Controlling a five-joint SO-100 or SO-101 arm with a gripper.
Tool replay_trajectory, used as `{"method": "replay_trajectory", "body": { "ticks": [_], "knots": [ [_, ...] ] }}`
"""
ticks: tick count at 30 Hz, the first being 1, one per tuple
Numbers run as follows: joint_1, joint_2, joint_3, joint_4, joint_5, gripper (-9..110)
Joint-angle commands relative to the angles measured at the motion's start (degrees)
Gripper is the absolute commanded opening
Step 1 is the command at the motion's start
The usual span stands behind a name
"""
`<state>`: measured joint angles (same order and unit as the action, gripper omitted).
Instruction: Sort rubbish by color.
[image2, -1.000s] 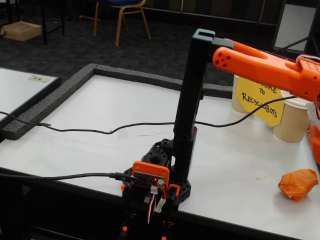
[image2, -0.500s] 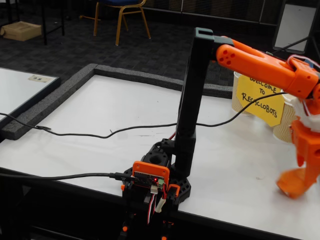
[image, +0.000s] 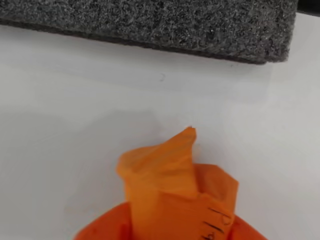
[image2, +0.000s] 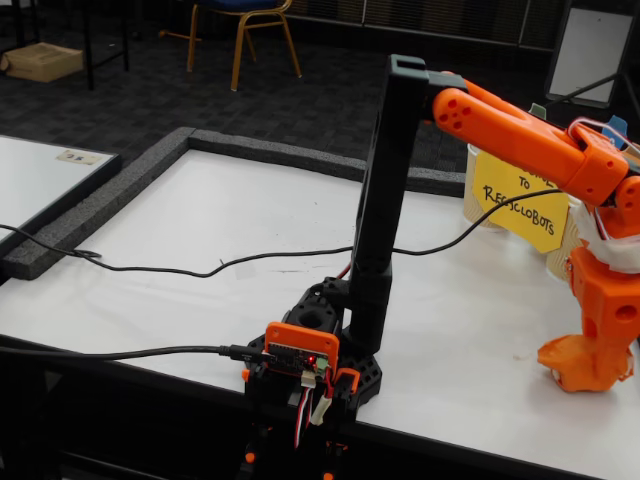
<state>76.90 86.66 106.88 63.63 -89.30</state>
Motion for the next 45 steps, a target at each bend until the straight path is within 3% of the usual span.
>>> {"method": "replay_trajectory", "body": {
  "ticks": [1, 7, 22, 37, 45],
  "knots": [
    [-1.85, 9.49, -3.08, -0.26, -1.14, 0],
    [-2.81, 14.33, -6.94, 5.19, 1.41, 0],
    [-10.99, 44.47, -5.8, 14.68, 6.33, 0],
    [-23.99, 71.98, -2.37, 20.13, 6.59, 0],
    [-27.33, 77.52, -2.99, 19.42, 6.59, 0]
  ]
}}
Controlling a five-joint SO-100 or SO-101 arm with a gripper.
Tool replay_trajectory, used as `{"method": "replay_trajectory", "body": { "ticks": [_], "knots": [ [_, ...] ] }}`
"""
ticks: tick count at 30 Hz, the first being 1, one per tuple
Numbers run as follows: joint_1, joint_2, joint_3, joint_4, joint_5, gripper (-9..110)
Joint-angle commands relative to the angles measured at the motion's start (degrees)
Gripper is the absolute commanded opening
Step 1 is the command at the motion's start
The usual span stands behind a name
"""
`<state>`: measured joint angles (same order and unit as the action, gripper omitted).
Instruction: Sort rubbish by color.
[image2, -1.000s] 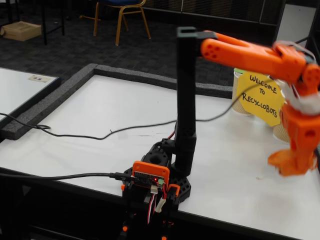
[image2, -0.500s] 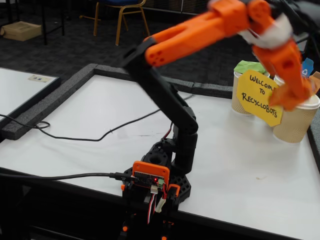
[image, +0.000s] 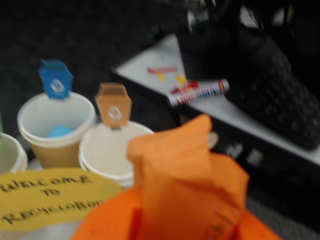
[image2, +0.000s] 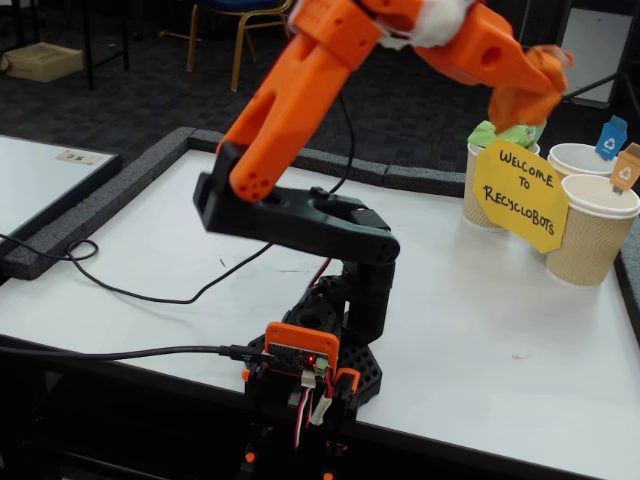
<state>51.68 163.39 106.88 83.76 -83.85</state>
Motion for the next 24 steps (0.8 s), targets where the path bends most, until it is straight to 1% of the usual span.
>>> {"method": "replay_trajectory", "body": {
  "ticks": [1, 7, 15, 19, 24],
  "knots": [
    [-2.29, 0.79, -3.08, -1.41, 1.14, 0],
    [-3.96, 0.7, -0.62, -8.0, 1.14, 0],
    [-5.71, 0.26, 10.2, -23.73, 0.53, 0],
    [-7.56, -1.23, 12.13, -27.77, 0.44, 0],
    [-9.58, -7.12, 11.78, -32.26, 0.44, 0]
  ]
}}
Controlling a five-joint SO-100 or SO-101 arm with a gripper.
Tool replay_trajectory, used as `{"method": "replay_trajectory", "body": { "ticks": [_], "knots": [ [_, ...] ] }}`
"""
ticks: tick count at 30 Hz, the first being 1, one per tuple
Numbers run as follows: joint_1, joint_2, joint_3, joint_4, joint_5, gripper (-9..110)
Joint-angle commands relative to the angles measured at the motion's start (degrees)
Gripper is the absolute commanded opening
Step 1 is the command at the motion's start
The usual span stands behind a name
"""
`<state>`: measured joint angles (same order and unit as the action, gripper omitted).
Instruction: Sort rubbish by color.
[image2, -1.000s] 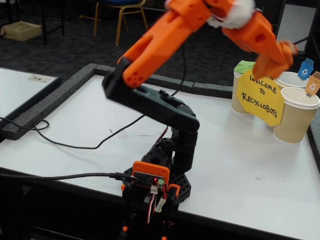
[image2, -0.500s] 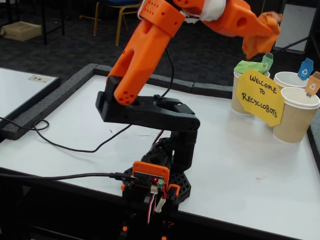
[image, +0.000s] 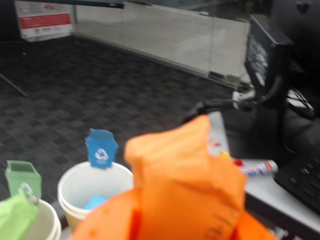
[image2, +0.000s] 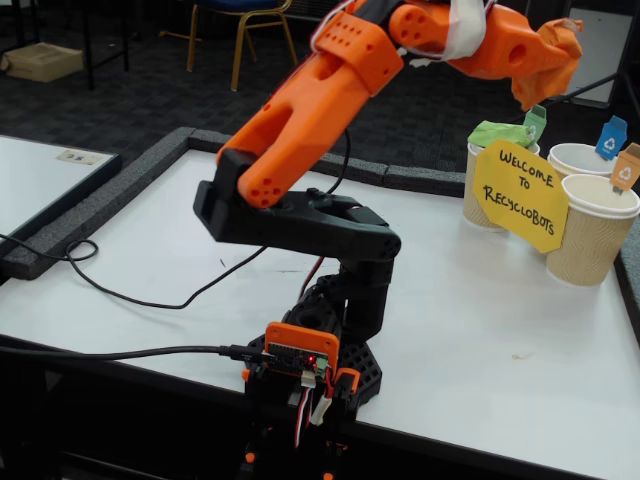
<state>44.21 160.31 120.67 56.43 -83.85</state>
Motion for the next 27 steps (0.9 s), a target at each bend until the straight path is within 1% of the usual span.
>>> {"method": "replay_trajectory", "body": {
  "ticks": [1, 8, 20, 27],
  "knots": [
    [-2.2, -5.71, -2.02, -6.68, 0.44, 0],
    [-2.2, -19.95, -4.75, -17.84, 0.44, 0],
    [-0.79, -44.91, -23.91, -25.66, 0.35, 0],
    [1.41, -51.86, -26.98, -31.46, 0.26, 0]
  ]
}}
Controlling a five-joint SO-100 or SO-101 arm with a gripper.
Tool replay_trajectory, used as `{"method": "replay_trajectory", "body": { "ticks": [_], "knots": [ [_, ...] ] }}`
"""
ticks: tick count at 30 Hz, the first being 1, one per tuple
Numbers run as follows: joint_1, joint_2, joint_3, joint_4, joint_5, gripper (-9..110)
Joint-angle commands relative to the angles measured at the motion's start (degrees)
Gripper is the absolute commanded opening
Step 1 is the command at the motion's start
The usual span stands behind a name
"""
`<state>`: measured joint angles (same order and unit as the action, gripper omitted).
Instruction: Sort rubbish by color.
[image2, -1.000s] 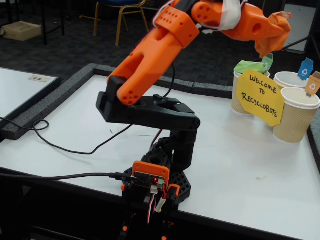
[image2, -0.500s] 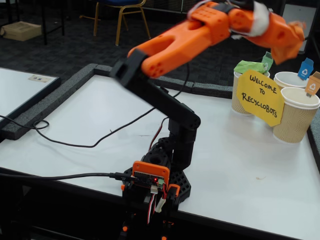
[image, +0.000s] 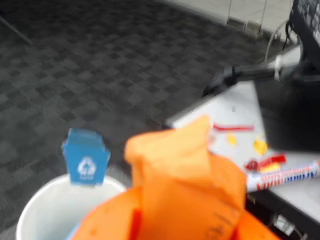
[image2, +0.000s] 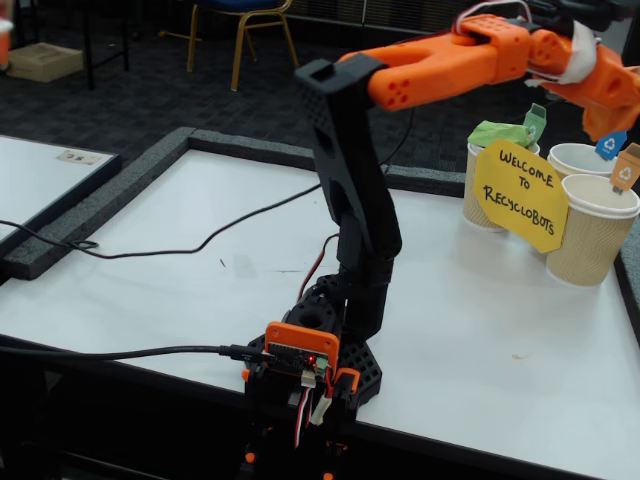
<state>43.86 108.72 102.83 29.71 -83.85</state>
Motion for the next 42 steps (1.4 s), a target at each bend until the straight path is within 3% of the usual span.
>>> {"method": "replay_trajectory", "body": {
  "ticks": [1, 12, 17, 20, 28, 33, 42],
  "knots": [
    [2.11, -1.14, -9.49, -5.27, 0.09, 0],
    [3.43, -3.69, -9.84, -4.48, -0.26, 2],
    [3.43, -3.6, -9.84, -3.6, -0.26, 17],
    [3.43, -3.52, -9.84, -3.08, -0.26, 20],
    [3.43, -2.72, -11.6, -0.18, -0.26, 16],
    [3.34, 2.02, -11.34, 6.94, 0.26, 0],
    [3.25, 22.24, -2.46, 21.01, 0.26, 0]
  ]
}}
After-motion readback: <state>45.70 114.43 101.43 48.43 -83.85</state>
